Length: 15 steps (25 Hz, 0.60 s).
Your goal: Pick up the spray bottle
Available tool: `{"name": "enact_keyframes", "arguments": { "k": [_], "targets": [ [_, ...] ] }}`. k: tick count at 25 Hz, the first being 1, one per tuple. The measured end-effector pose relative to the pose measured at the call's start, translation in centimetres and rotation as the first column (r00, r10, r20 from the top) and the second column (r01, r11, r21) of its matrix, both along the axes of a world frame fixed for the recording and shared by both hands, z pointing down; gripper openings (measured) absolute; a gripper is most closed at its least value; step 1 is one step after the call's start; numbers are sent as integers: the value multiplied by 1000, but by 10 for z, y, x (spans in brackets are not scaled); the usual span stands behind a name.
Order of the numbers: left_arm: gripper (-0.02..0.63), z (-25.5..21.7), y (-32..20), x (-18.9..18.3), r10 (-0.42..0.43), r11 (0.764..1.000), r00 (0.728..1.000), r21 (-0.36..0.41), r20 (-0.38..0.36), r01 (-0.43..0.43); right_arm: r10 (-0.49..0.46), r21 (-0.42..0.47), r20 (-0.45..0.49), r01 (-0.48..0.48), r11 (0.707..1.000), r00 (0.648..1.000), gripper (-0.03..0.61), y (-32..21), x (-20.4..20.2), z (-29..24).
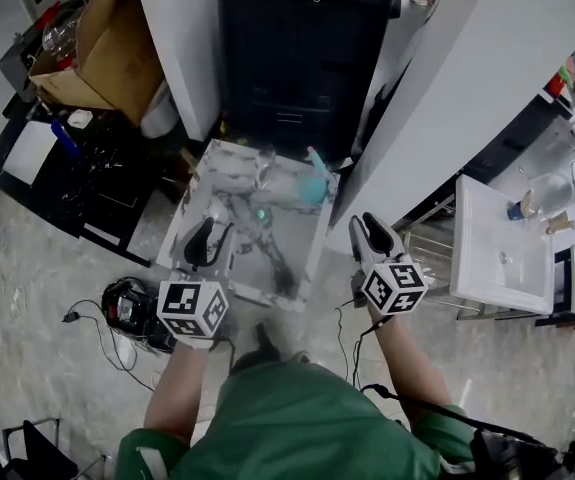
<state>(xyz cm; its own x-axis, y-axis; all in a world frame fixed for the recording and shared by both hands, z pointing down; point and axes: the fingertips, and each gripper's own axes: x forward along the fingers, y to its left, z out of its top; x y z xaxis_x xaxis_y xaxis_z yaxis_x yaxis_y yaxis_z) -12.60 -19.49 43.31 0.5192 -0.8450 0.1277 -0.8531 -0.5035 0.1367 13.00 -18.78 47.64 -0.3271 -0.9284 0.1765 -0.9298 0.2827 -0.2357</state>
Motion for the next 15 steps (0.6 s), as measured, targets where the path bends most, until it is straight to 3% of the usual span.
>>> {"name": "enact_keyframes", "arguments": {
  "k": [8,15],
  "targets": [
    [167,17,-60,2,54,998,999,-27,-5,-54,26,-26,-43,-27,999,999,115,-75,-6,20],
    [167,37,-85,11,34,997,999,-68,14,-33,-30,-51,-82,26,998,996,132,-120,-3,45]
  ]
}}
